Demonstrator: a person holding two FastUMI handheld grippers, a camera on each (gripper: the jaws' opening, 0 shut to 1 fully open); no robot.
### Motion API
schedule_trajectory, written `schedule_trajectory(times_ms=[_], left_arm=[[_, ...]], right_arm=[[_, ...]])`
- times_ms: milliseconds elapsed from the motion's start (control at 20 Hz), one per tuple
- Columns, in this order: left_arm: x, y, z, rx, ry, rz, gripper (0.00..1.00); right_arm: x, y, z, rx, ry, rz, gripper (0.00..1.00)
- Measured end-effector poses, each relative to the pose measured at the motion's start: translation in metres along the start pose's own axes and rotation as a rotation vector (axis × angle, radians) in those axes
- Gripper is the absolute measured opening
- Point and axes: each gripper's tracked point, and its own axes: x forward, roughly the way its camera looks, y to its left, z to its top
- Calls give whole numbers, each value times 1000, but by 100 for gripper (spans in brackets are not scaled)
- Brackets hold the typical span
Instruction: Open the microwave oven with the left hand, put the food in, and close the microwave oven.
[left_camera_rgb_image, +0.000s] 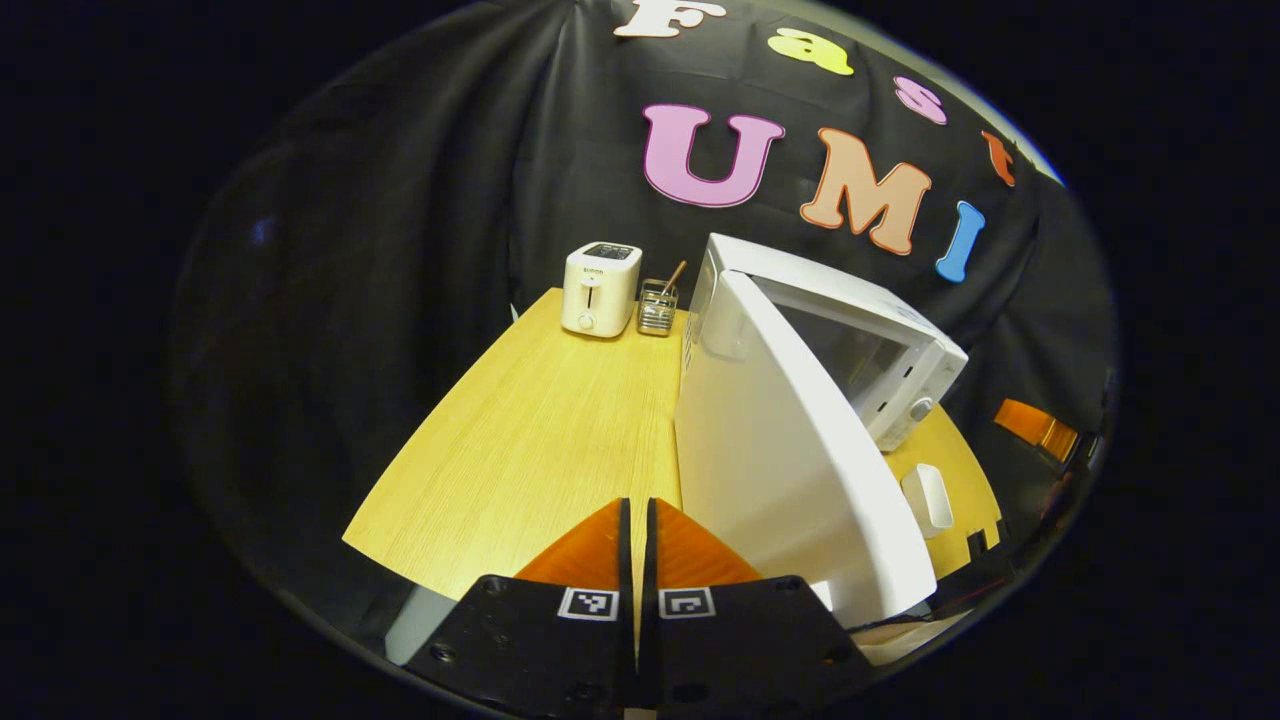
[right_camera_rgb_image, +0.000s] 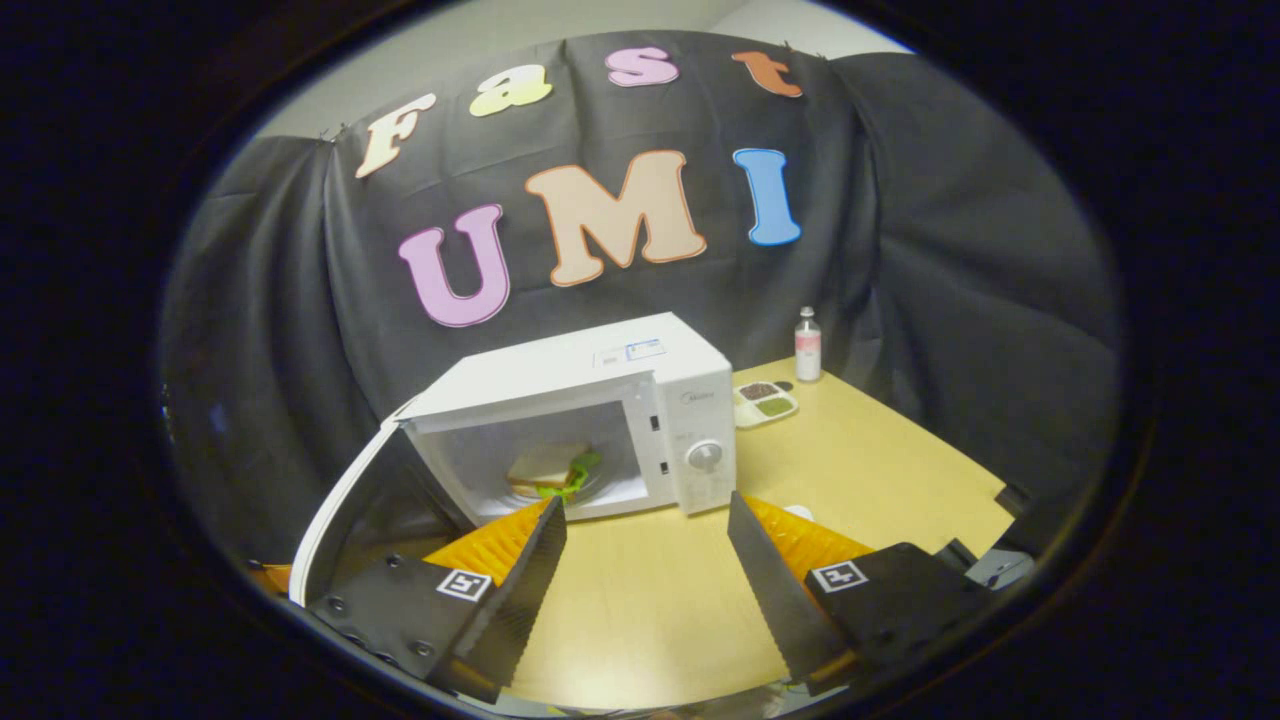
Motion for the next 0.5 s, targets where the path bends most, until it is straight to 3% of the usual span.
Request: schedule_trajectory(times_ms=[500], left_arm=[[-3,-27,-7,64,20,-19,1]], right_arm=[[-7,-33,-8,18,17,-50,92]])
